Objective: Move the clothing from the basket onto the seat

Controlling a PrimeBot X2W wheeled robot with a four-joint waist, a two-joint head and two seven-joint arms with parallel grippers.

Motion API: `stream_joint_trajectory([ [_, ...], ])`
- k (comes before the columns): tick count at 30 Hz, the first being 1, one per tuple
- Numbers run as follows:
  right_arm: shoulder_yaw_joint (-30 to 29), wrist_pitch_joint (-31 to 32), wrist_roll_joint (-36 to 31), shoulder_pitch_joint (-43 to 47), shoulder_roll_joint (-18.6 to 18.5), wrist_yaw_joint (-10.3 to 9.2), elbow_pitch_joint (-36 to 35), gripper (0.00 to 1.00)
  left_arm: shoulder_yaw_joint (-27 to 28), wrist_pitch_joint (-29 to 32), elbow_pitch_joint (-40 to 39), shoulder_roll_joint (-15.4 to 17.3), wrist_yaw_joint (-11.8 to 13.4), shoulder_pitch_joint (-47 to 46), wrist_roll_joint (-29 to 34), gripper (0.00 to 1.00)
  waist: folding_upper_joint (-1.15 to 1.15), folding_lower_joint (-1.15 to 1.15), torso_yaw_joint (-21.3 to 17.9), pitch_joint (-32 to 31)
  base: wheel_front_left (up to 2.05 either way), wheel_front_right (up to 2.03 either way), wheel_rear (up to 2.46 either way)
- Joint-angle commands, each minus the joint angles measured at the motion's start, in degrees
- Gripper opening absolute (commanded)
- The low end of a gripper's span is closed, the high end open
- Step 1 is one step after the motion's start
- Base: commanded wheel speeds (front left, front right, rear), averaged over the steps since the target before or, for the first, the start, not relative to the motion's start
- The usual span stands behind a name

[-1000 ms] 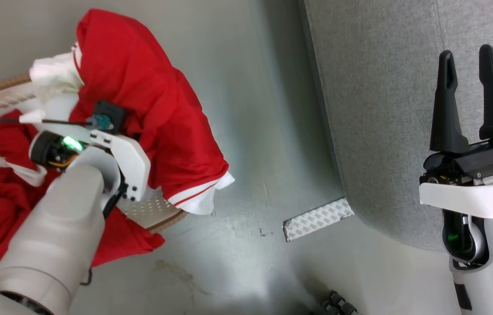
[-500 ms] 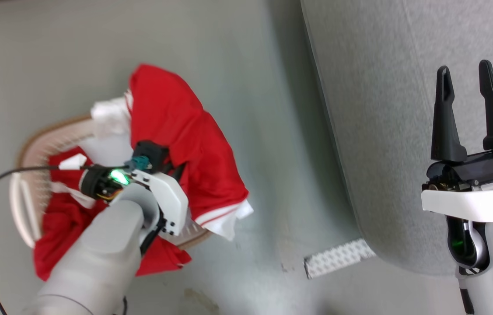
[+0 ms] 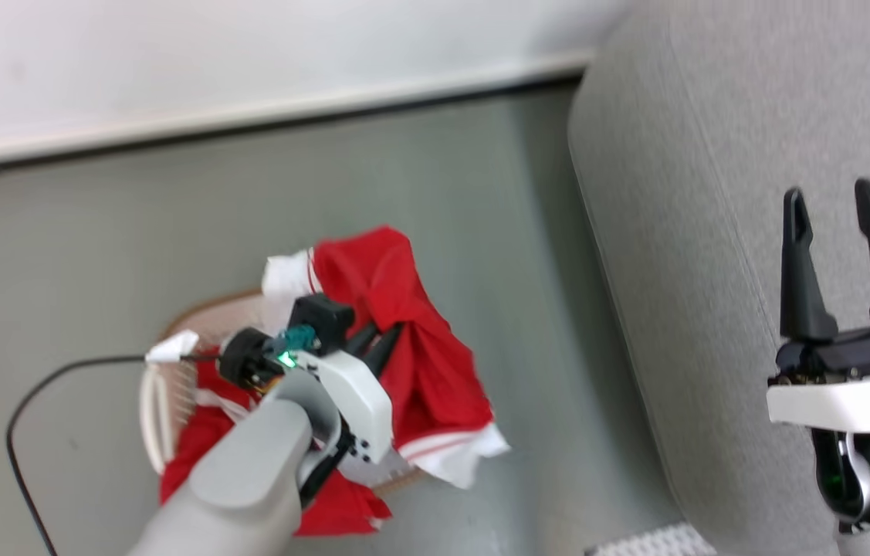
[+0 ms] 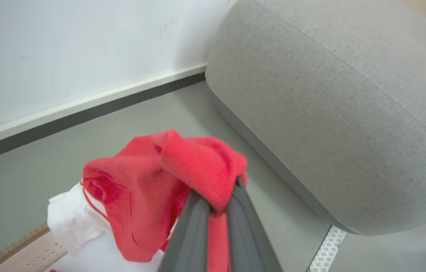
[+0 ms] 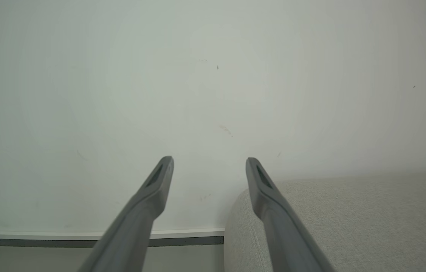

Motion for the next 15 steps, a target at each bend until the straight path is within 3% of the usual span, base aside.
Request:
stream_joint_trajectory([
  [1,-0.07,0.04,-0.43,1.34,-0.77,-0.12,0.56,1.00,0.91,-0.02,-1.21,0.05,0.11,1.93,0.41,0.00,0.00,0.01,2.78,-5.00,0.00,0.00,0.00],
  [15,0.36,0.04,0.81,8.41,-1.20,-0.12,2.30,1.00,4.53,-0.03,-11.41,-0.54,0.11,7.88,1.68,0.00,0.00,0.01,8.03,-18.00,0.00,0.00,0.00],
])
